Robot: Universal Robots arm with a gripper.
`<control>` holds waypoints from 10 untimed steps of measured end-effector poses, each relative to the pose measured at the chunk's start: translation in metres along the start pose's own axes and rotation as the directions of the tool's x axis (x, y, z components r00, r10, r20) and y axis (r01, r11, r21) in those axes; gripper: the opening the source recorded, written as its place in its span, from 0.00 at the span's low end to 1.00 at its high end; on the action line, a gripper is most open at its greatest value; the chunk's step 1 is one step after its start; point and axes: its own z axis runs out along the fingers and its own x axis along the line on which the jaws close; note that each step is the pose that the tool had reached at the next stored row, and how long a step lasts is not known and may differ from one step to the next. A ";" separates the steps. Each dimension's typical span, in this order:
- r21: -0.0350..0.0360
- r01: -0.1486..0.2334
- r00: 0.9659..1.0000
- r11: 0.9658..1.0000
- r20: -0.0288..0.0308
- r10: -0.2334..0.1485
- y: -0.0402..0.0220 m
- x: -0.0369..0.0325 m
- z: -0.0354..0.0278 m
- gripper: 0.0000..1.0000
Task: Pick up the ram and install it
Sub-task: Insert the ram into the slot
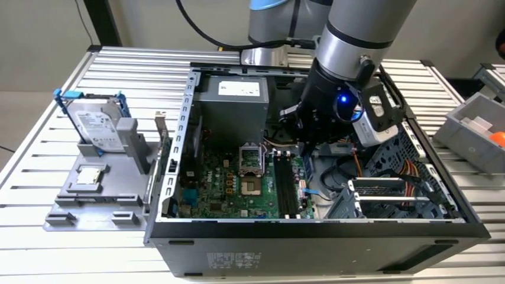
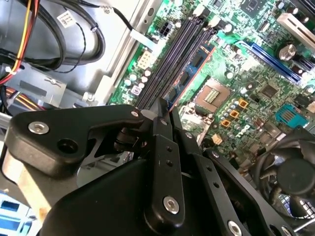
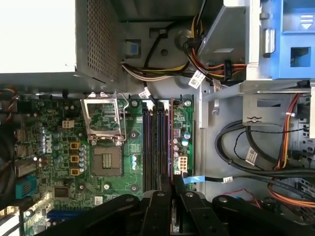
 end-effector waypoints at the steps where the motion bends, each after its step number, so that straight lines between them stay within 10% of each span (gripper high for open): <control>1: 0.000 0.000 1.000 1.000 0.000 0.000 -0.0003 -0.0001 0.0011 0.00; 10: 0.000 -0.007 1.000 1.000 0.000 0.007 -0.0026 -0.0005 0.0095 0.00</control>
